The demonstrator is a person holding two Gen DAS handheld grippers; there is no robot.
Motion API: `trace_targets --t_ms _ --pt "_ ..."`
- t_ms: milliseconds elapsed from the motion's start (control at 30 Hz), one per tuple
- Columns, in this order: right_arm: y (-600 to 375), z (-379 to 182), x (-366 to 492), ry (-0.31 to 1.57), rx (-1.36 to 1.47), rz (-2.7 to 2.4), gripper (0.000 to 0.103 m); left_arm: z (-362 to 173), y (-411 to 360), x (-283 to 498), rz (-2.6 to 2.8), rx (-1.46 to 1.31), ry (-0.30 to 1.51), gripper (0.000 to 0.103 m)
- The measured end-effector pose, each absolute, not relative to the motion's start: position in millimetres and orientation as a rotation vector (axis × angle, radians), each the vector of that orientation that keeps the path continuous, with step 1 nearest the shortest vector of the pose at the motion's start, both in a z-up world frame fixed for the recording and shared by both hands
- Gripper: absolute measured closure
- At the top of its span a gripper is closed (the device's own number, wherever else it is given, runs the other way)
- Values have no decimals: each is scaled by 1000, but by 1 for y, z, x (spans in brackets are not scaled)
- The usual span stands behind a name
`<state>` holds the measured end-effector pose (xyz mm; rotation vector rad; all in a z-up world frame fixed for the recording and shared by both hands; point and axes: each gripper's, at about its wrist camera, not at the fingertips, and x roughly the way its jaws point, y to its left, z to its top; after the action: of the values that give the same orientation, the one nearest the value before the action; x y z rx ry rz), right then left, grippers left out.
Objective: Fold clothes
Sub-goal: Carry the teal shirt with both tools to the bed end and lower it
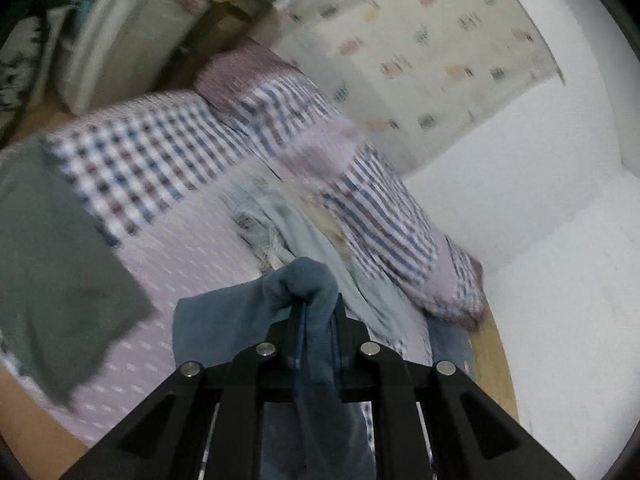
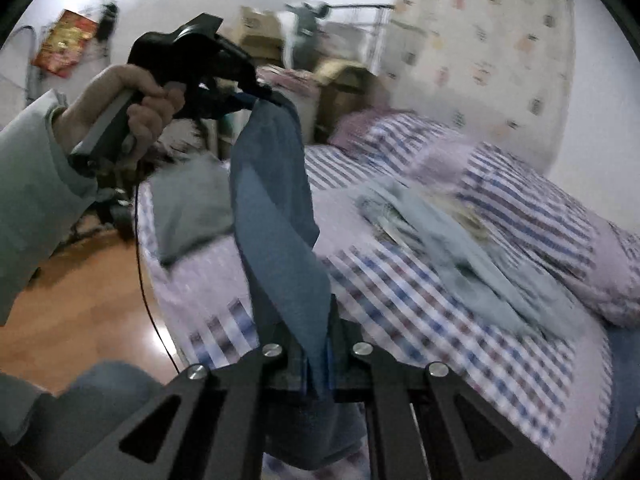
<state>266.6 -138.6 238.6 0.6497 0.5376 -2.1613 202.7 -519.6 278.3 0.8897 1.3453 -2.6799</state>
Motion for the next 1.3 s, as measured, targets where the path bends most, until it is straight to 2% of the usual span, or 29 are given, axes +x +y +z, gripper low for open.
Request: trace_targets --t_ms 233,533,733,867,1067,1300 --pt "-243 263 223 483 581 -2053 99 291 -620 198 -2551 821 1275 94" --pt "-358 281 151 521 452 -2143 99 307 -722 165 -2512 688 1284 94" --pt "-426 272 145 555 285 -2177 99 304 -772 209 -2546 511 1243 94" --pt "-465 224 192 658 209 -2125 99 242 -803 255 -2470 581 1225 94" --pt "-506 125 286 922 143 -1947 99 159 -830 310 -2341 640 1270 94" --pt "-523 68 342 1080 74 -1850 99 112 -840 348 -2296 665 1275 94"
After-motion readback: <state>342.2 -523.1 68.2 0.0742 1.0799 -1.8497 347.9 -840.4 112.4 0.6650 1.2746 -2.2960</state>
